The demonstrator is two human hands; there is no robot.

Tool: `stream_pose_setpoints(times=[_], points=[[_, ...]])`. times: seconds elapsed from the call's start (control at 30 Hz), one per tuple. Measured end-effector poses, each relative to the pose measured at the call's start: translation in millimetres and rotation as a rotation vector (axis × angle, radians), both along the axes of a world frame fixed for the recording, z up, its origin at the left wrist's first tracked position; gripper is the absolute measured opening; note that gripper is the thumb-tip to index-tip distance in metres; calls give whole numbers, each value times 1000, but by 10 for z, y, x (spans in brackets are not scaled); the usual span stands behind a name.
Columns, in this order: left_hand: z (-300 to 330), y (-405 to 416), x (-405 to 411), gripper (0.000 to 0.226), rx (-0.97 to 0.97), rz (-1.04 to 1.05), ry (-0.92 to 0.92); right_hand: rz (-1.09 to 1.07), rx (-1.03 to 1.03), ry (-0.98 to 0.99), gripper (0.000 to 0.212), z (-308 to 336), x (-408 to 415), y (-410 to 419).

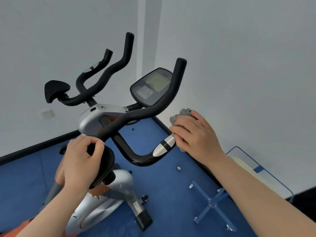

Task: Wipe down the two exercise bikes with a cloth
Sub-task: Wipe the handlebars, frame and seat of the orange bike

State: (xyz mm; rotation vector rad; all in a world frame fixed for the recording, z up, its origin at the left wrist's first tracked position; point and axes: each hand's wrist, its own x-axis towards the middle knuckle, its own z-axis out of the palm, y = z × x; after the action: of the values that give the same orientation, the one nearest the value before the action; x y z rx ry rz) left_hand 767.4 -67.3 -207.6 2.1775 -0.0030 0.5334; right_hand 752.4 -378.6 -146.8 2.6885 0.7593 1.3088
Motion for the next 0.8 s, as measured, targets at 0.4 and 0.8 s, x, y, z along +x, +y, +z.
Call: stream_pose_setpoints(times=[0.4,0.8], points=[[-32,-7,7,17,-38,63,-7,-45,316,117,14,-29,-55,341],[-16,-17,0,17,-36,69,8,55,70,692,42,-107,-404,503]])
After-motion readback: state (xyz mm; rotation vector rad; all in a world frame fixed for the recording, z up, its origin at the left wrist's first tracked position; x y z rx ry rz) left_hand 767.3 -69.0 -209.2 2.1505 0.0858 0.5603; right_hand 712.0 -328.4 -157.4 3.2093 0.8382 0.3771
